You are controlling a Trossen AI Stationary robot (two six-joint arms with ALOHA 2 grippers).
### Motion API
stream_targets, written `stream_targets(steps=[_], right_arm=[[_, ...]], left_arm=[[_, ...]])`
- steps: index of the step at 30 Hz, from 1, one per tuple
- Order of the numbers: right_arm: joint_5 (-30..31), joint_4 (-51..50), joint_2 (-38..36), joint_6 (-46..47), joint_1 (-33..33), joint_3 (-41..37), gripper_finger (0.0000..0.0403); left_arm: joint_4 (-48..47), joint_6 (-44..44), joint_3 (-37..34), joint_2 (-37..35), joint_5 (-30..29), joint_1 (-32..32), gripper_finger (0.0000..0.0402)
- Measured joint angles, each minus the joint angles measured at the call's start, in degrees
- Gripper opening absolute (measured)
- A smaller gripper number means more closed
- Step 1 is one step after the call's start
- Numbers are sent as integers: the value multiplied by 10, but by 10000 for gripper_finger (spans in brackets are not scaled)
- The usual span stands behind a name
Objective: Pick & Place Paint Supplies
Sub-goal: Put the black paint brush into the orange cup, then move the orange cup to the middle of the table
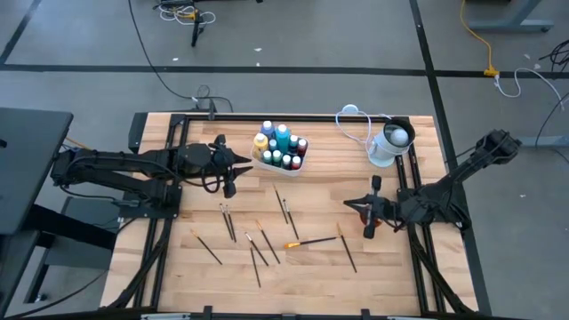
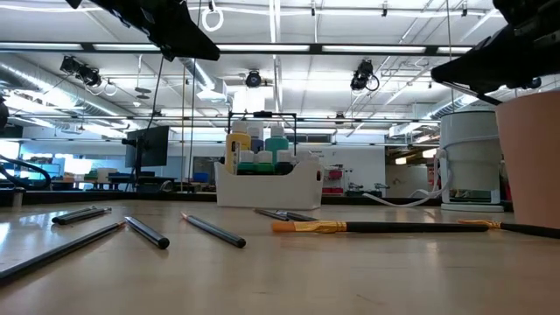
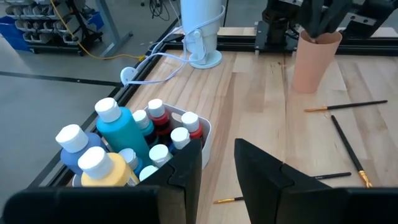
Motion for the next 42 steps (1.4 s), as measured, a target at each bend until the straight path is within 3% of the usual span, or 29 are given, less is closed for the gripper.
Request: stream_targets(steps=[12, 20, 23, 29, 36, 42], right_arm=[[6, 20, -64, -79, 30, 0, 61], [5, 57, -108, -81, 54, 23, 67], [-33, -26, -110, -84, 56, 88, 67], [-59, -346, -42, 32, 48, 291, 90], [-186, -613, 90, 217, 32, 457, 152], [-311, -751, 180, 337, 12, 514, 173]], left_arm=[[0, 0, 0, 0, -2, 0, 103], [0, 0, 0, 0, -2, 0, 103], [1, 0, 0, 0, -2, 0, 103], [25, -4, 0, 0, -5, 0, 103], [30, -14, 0, 0, -4, 0, 103], [28, -29, 0, 0, -4, 0, 103]])
